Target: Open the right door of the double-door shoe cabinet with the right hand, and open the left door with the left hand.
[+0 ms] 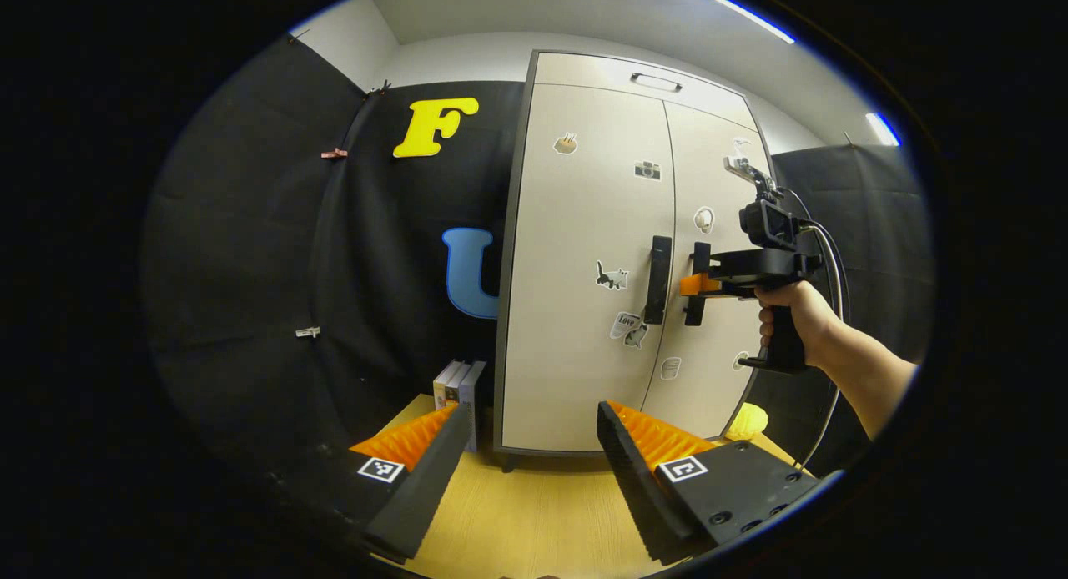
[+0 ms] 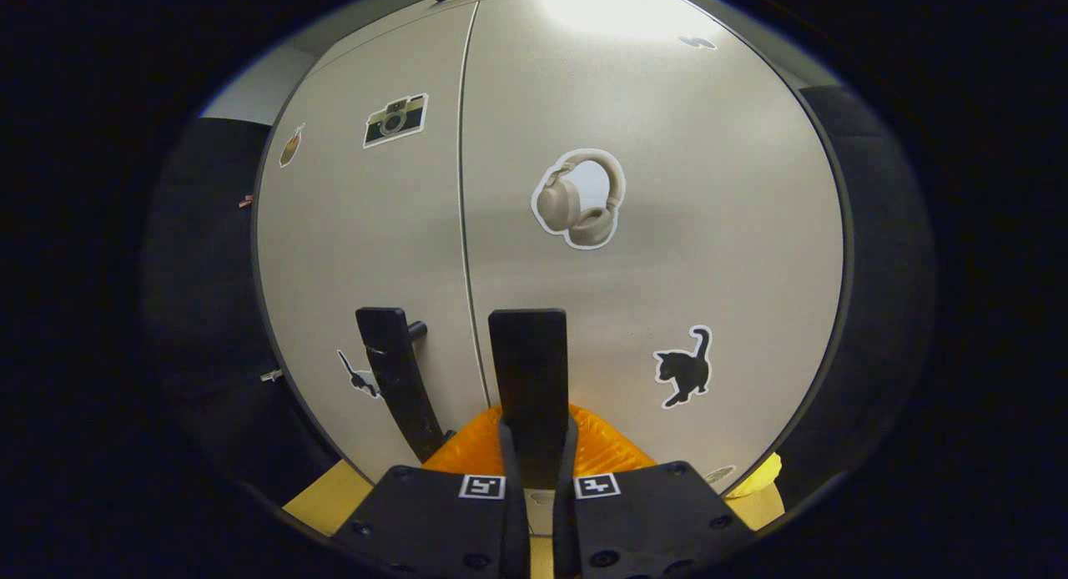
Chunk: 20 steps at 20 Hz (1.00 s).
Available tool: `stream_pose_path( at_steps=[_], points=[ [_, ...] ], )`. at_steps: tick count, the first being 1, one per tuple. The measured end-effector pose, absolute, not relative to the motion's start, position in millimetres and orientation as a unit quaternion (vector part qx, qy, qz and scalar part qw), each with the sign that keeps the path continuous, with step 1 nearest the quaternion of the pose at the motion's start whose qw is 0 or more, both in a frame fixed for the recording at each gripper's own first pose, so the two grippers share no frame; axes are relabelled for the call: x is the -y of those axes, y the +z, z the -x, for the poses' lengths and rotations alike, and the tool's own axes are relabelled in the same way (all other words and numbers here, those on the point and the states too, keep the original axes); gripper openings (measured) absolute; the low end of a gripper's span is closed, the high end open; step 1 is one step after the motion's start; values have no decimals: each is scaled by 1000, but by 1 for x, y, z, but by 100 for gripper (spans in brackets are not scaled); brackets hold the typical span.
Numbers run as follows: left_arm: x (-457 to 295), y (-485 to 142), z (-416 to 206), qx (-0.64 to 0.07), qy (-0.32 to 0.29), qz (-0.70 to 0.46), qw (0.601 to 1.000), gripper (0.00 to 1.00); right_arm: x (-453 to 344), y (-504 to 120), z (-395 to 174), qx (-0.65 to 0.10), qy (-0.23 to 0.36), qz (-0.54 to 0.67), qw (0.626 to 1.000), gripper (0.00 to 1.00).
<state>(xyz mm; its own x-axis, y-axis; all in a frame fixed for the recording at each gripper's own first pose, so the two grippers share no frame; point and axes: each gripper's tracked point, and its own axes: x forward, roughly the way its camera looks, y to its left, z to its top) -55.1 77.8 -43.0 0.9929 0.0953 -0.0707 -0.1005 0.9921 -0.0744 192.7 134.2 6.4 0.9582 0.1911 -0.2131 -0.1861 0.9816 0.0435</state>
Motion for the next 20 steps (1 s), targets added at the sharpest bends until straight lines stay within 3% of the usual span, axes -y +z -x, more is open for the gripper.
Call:
stream_pose_path(
  at_steps=[20],
  points=[
    [-43,-24,27,-30,13,19,999,95,-81,23,-118,-66,99,-49,992,14]
  ],
)
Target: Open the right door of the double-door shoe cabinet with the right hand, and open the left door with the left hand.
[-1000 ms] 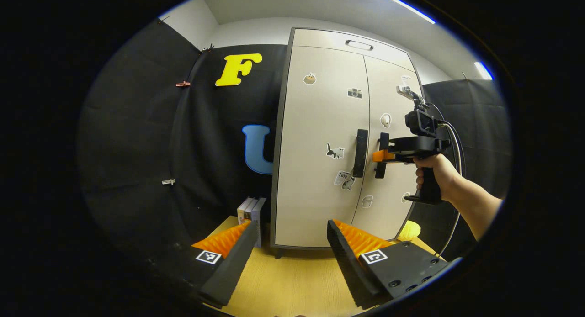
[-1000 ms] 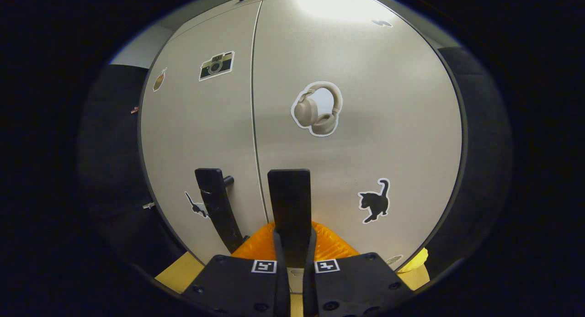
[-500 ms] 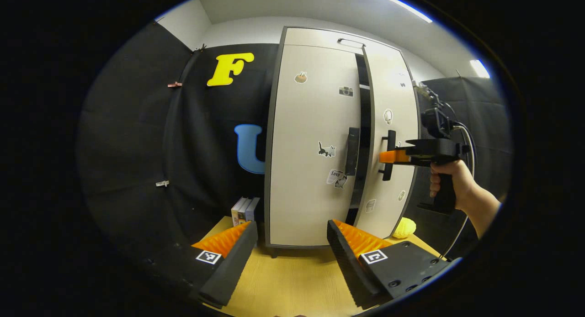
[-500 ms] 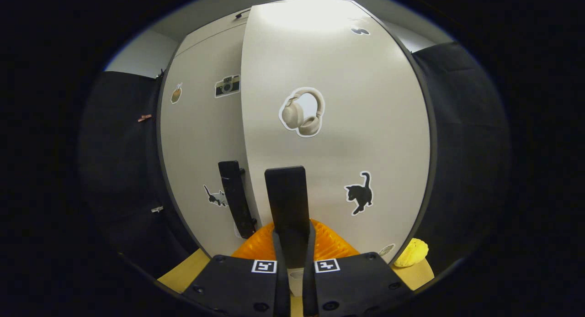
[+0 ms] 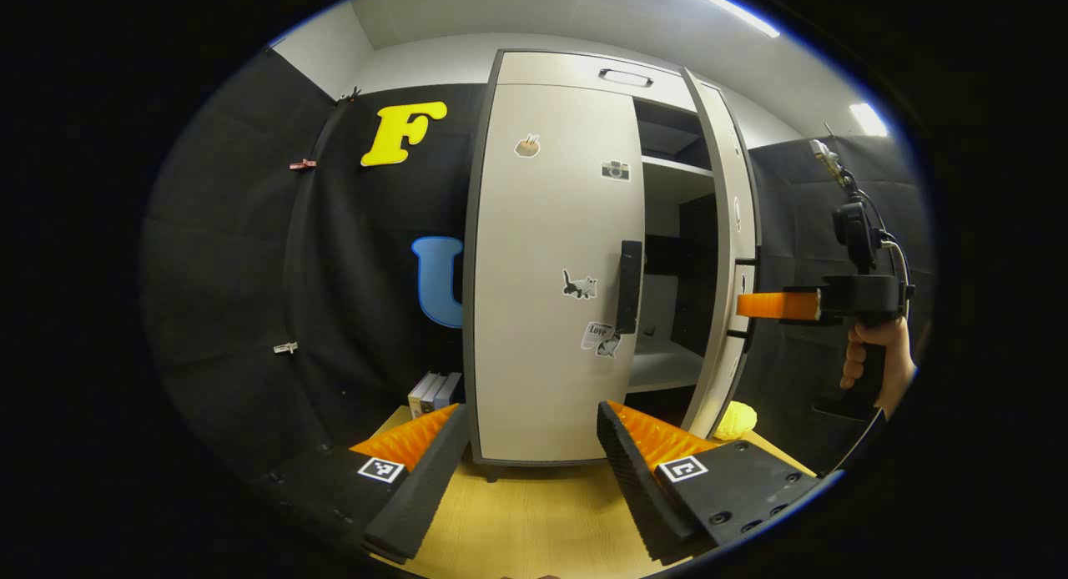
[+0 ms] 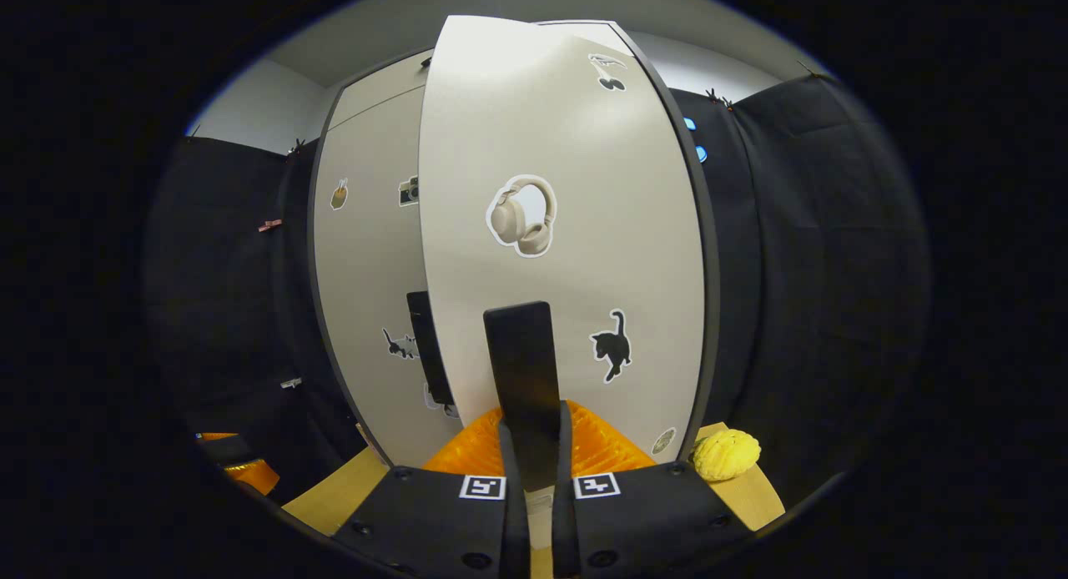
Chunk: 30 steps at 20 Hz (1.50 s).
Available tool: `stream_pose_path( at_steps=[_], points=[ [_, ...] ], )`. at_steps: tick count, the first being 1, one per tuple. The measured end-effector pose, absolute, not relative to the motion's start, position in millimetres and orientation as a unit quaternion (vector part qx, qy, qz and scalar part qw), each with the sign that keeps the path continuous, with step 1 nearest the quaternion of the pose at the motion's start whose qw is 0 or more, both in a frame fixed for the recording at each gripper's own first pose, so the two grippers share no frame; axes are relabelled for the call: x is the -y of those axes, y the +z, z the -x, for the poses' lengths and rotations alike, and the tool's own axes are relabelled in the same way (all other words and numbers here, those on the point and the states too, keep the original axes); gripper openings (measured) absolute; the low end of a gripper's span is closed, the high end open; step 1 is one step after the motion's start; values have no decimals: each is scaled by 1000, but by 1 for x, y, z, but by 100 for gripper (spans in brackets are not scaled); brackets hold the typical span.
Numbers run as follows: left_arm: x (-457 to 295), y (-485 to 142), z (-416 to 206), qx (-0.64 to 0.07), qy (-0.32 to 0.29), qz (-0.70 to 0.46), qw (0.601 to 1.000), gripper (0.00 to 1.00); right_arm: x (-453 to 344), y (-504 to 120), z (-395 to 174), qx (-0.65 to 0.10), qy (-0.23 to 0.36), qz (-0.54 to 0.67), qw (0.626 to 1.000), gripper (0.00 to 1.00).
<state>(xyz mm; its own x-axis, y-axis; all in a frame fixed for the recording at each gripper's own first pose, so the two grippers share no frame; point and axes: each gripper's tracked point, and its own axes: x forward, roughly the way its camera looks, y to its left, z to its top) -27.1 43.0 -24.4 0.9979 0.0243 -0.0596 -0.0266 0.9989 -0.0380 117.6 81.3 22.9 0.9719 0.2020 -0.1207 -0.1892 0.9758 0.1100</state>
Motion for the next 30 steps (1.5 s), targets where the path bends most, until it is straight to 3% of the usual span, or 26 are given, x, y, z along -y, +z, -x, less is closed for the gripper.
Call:
stream_pose_path(
  at_steps=[24,30],
  points=[
    [3,-26,0,-40,0,14,999,95,-1,27,-88,-63,68,-54,994,13],
    [5,-27,-1,-41,-5,15,999,95,56,28,-97,-51,7,-20,998,10]
  ],
)
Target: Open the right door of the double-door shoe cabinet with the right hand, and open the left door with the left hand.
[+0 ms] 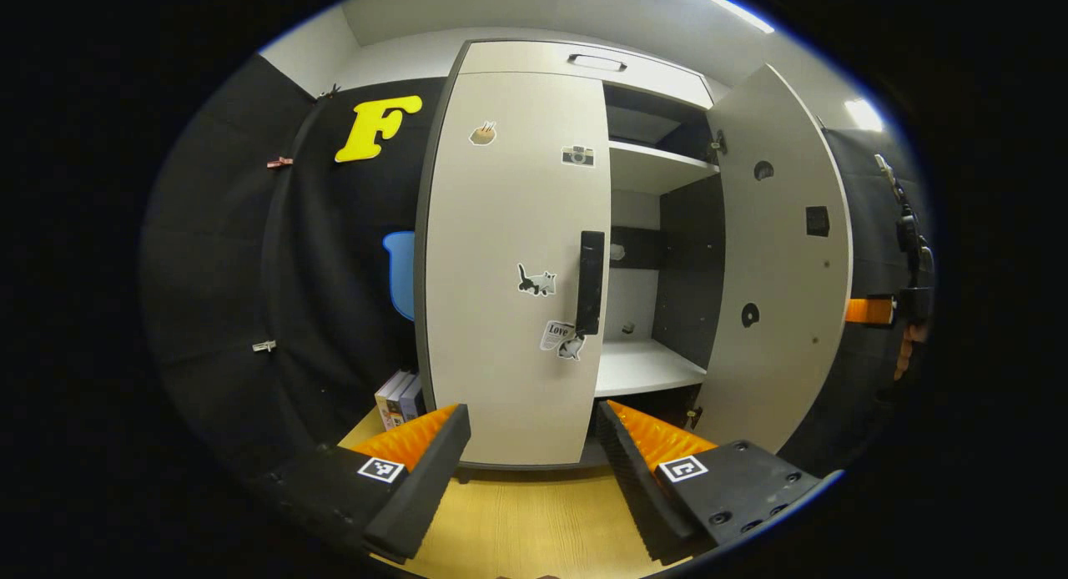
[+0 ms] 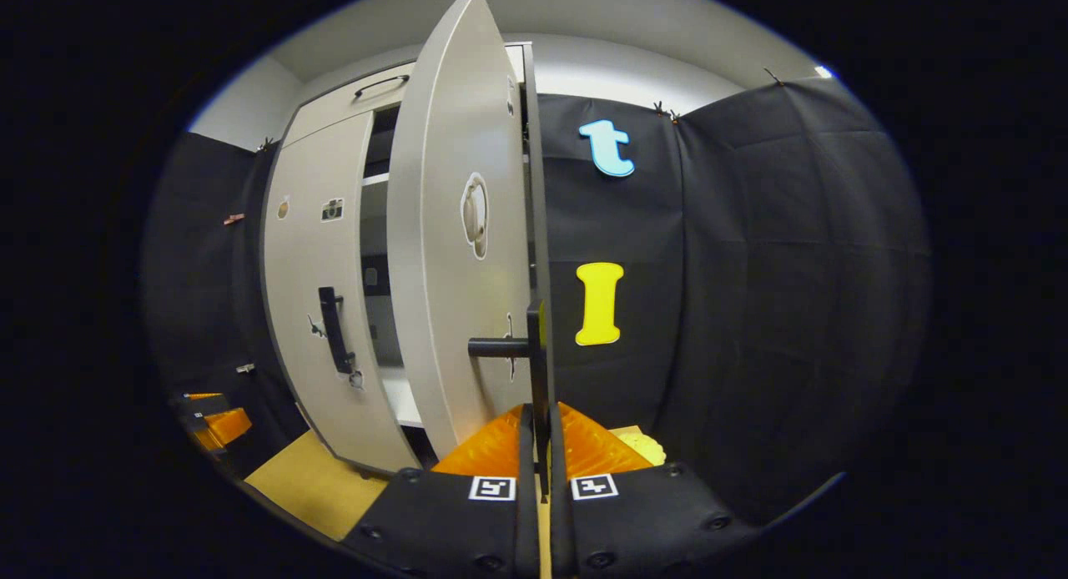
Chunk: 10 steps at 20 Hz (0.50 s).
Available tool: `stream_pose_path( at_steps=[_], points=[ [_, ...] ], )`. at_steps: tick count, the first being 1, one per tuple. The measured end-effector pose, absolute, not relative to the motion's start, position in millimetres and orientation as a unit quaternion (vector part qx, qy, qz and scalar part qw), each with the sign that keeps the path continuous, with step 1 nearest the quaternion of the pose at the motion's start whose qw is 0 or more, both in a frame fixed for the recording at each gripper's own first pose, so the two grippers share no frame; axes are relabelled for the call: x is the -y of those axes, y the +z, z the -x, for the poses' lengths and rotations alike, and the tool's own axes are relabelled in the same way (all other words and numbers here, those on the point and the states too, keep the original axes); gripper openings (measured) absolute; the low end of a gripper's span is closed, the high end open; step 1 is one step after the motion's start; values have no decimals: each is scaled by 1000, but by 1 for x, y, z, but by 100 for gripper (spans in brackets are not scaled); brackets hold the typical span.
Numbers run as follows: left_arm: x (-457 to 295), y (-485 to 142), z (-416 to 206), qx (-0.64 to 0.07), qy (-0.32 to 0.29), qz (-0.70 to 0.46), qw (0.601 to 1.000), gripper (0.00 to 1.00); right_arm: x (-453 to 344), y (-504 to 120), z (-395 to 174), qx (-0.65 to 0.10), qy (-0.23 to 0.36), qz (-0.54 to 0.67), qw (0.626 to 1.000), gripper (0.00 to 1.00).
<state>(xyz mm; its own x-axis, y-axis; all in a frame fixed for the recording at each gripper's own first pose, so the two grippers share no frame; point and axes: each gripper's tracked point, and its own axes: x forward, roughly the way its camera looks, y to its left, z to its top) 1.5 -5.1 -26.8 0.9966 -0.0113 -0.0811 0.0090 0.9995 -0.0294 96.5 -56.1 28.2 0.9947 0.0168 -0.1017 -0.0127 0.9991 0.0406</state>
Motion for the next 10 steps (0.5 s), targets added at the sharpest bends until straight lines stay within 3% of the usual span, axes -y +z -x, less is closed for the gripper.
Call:
stream_pose_path(
  at_steps=[10],
  points=[
    [1,-25,1,-41,-17,8,999,95,68,24,-86,-54,12,-56,997,7]
  ],
)
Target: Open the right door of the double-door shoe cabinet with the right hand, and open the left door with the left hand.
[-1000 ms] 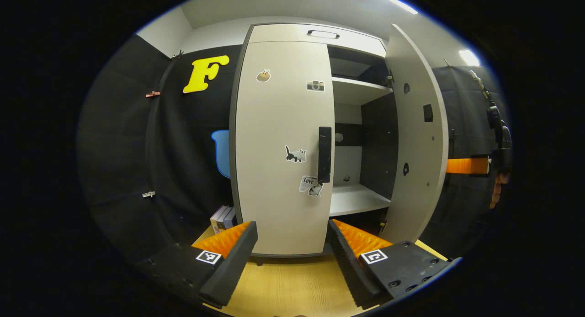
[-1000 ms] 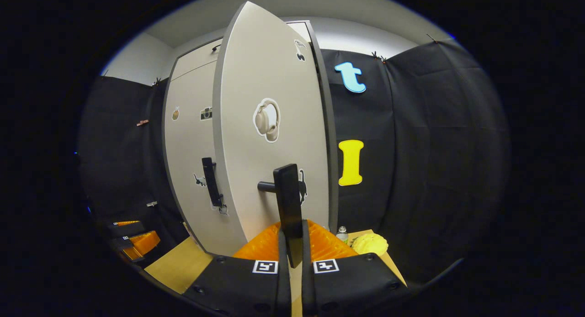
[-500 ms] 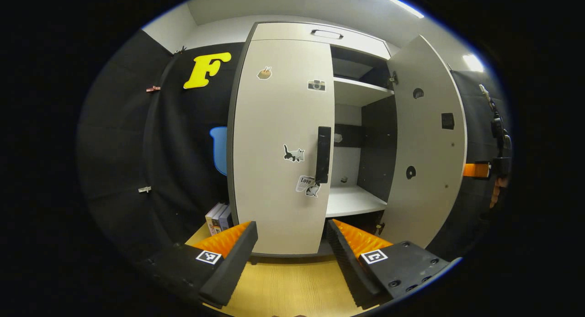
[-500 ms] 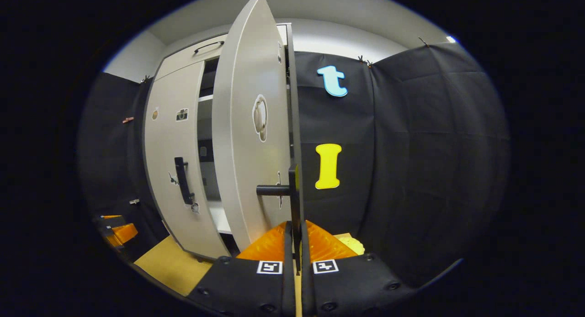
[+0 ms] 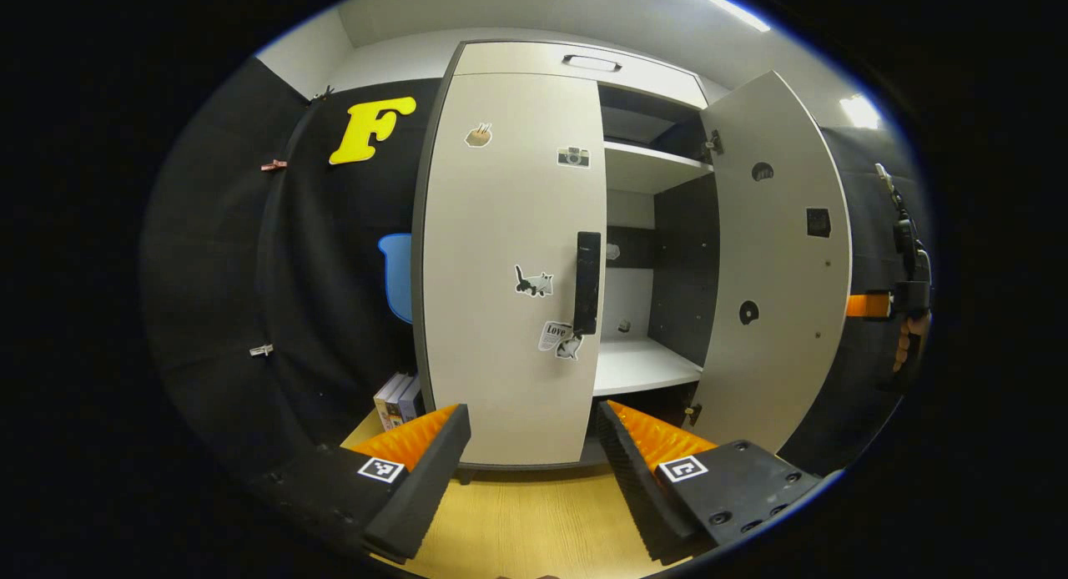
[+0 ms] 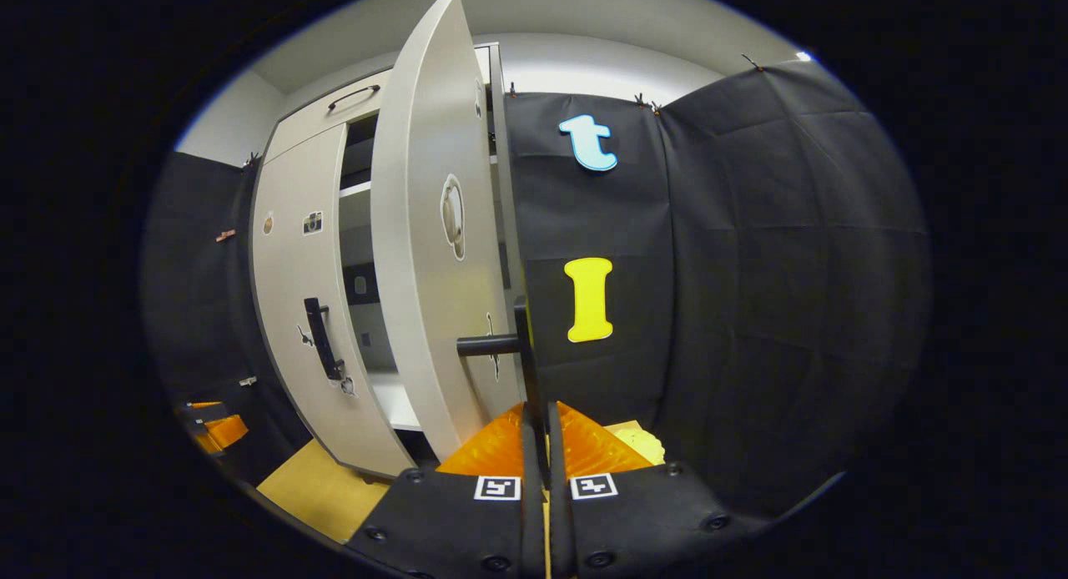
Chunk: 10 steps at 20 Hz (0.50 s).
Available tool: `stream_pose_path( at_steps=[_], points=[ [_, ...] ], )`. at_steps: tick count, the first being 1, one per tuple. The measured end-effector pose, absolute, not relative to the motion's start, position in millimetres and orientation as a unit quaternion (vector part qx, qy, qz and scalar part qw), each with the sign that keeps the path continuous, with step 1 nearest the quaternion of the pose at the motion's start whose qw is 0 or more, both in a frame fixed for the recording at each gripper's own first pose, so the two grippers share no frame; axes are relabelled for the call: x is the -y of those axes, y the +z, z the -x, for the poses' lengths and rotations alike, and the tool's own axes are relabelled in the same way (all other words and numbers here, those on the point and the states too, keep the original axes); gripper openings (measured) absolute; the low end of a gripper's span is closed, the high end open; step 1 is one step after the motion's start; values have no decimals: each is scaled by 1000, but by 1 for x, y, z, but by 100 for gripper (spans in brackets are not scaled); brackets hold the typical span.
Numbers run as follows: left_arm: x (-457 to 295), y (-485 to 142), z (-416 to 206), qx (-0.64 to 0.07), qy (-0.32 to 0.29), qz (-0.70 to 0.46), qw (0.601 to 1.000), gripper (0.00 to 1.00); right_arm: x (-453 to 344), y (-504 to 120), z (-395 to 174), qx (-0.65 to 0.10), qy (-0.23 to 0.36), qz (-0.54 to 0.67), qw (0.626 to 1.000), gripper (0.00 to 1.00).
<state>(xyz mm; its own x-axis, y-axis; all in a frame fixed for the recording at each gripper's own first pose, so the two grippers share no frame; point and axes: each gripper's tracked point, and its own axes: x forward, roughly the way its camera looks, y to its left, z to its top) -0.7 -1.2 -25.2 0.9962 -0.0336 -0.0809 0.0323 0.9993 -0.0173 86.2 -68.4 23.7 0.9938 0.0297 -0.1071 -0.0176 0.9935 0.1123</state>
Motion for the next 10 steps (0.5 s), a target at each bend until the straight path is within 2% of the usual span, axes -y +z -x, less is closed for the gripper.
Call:
stream_pose_path(
  at_steps=[4,6,7,8,9,10],
  points=[
    [-5,-29,2,-43,-29,11,999,95,79,24,-52,-43,-9,-83,996,10],
    [-6,-29,0,-44,-40,8,998,95,88,18,-39,-47,-38,-90,994,22],
    [-10,-28,-2,-41,-43,2,998,95,87,18,-31,-46,-48,-92,993,22],
    [-13,-26,-3,-39,-48,-3,998,95,84,18,-22,-46,-56,-95,993,28],
    [-14,-25,-3,-36,-52,-7,998,95,81,15,-15,-47,-63,-90,993,29],
    [-16,-26,-4,-34,-57,-9,998,95,77,13,-7,-46,-70,-82,993,51]
  ],
)
